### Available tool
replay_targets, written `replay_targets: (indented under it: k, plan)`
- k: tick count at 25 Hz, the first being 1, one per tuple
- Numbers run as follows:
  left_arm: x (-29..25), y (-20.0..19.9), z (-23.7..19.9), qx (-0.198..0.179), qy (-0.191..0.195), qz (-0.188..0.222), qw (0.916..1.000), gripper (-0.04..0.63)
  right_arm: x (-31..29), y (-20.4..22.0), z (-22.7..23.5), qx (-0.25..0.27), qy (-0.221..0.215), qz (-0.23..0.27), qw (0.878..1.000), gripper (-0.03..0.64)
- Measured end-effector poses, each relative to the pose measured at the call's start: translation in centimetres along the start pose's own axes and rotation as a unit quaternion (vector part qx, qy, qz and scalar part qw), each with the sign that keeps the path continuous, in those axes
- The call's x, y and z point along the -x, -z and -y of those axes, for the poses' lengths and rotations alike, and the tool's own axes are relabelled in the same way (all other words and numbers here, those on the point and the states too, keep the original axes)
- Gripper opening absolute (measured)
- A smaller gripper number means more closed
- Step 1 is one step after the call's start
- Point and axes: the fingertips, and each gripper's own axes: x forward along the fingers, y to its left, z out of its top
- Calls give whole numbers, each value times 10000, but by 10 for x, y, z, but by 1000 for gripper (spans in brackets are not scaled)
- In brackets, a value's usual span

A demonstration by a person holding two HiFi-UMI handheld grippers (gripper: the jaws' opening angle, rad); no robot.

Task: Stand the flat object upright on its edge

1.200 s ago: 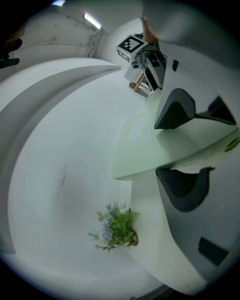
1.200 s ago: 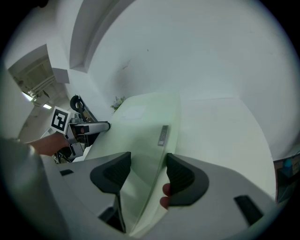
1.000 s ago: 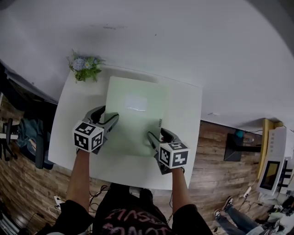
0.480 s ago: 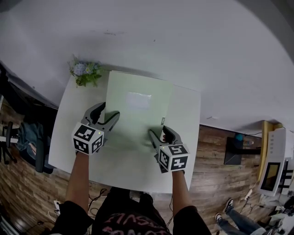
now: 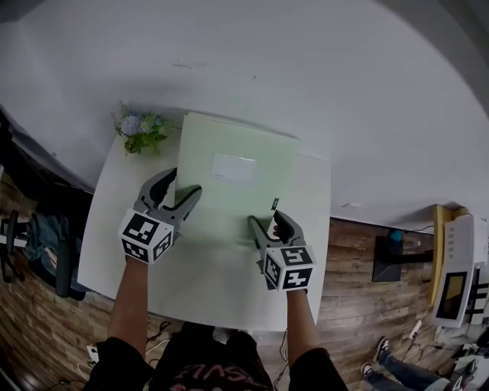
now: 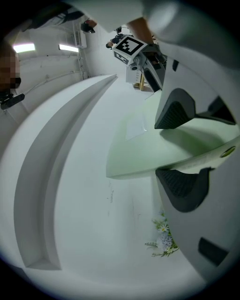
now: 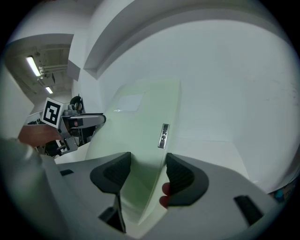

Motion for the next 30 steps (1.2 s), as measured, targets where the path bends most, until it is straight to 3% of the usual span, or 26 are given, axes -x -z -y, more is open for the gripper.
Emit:
replay_targets:
  k: [13, 19, 30]
  plan:
    - [23, -12, 16, -457, -233, 888, 9947, 287, 14, -7, -2, 678, 187, 804, 9943, 246]
    - [48, -4, 33, -542, -412, 1101, 9916, 287, 31, 2, -11, 911, 192, 1119, 9893, 245]
    - [81, 1, 56, -744, -542, 971, 9910, 287, 54, 16, -25, 832, 113, 1238, 9887, 245]
